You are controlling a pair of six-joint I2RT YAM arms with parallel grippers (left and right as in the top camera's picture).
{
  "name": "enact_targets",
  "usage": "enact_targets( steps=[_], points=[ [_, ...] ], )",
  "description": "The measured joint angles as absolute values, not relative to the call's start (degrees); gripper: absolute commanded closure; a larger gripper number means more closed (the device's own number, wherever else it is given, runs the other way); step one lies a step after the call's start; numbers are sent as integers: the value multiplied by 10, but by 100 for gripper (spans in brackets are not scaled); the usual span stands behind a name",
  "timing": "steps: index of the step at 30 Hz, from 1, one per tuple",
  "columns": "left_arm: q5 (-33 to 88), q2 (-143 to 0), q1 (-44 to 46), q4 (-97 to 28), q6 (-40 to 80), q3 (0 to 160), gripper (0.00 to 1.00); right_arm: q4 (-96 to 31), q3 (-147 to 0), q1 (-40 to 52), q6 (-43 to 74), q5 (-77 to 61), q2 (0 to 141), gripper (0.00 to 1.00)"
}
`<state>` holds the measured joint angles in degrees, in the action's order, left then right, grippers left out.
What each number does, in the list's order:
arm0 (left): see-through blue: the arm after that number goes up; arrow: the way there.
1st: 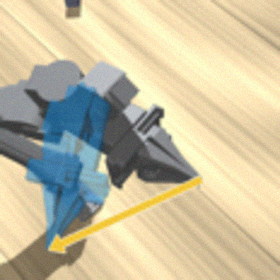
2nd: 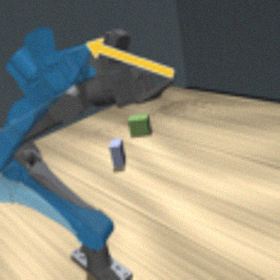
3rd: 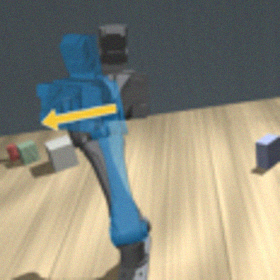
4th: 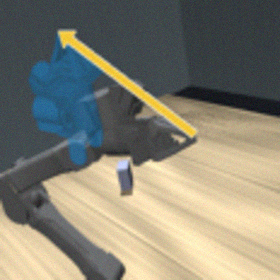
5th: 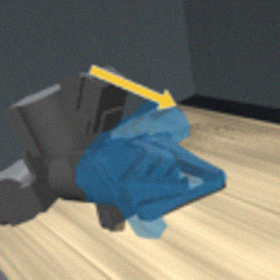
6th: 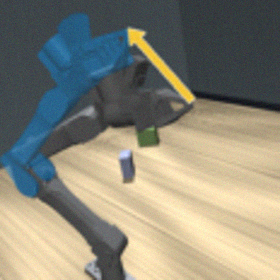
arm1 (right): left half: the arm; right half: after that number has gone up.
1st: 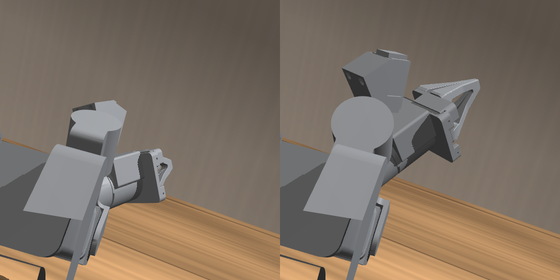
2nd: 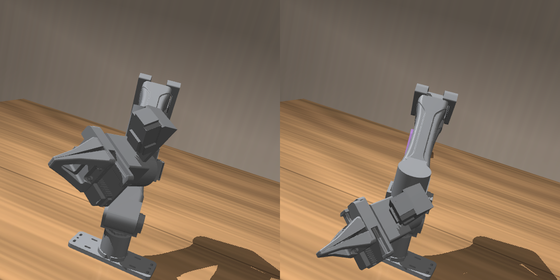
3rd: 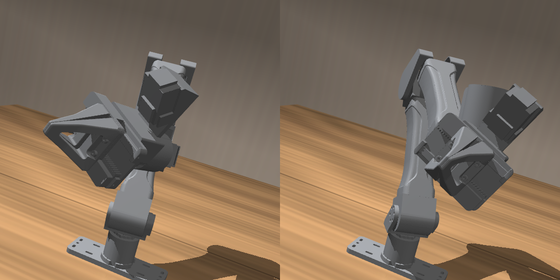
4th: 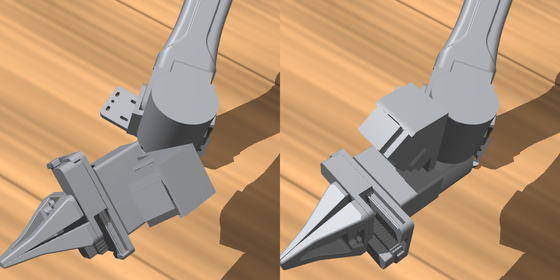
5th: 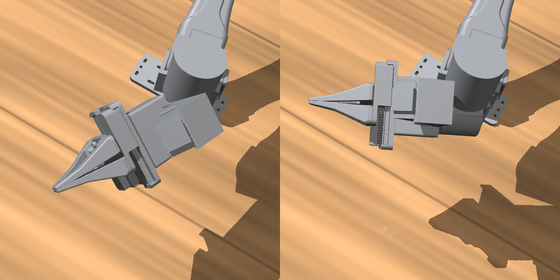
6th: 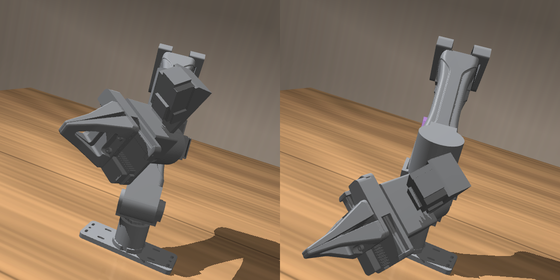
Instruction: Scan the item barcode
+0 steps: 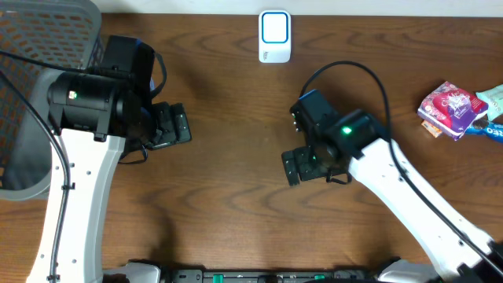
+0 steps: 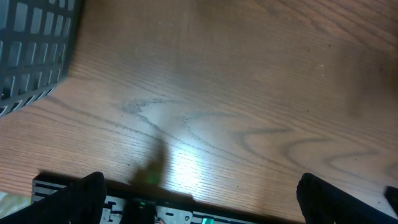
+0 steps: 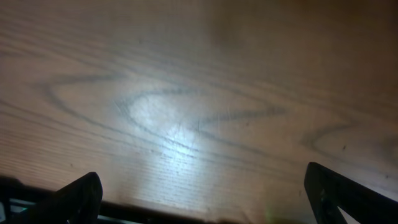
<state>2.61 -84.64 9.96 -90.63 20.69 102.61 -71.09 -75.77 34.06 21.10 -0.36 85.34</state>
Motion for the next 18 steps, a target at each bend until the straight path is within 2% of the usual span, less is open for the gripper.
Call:
enact_targets(
  steps=[18],
  points=[
    [26, -846, 100, -907, 207, 1026, 2, -678, -723, 332, 165, 48, 597, 1]
  ],
)
